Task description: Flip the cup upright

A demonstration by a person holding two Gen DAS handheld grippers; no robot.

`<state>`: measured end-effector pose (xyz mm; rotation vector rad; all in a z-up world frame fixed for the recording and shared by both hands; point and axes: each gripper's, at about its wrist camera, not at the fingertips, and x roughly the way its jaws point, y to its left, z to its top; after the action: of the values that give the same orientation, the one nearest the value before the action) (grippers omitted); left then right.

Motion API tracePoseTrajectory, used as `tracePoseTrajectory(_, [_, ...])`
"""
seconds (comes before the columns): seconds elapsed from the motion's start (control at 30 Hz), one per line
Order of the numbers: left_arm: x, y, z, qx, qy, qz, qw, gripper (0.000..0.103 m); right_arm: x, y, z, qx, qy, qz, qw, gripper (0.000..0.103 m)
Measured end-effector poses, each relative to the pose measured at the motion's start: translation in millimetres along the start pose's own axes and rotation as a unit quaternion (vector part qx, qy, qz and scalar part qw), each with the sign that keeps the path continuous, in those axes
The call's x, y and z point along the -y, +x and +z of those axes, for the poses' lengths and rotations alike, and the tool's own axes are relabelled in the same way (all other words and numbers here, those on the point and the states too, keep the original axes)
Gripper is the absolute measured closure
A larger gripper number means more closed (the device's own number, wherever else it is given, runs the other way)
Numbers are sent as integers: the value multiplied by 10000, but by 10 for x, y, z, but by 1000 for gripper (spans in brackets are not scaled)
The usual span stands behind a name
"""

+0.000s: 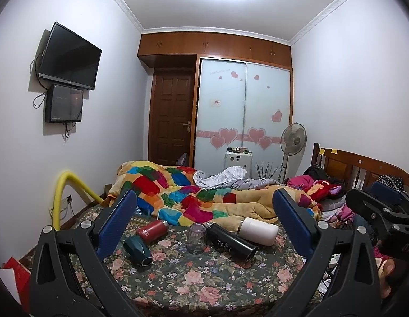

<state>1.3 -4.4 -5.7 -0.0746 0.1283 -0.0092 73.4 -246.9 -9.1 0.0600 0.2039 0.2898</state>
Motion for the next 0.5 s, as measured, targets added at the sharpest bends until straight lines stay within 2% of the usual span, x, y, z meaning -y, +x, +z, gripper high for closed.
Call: tracePoseTrajectory(0.5, [-3, 25, -3, -47, -17, 27, 10000, 0, -18, -2, -4, 0, -7, -16, 10000, 0])
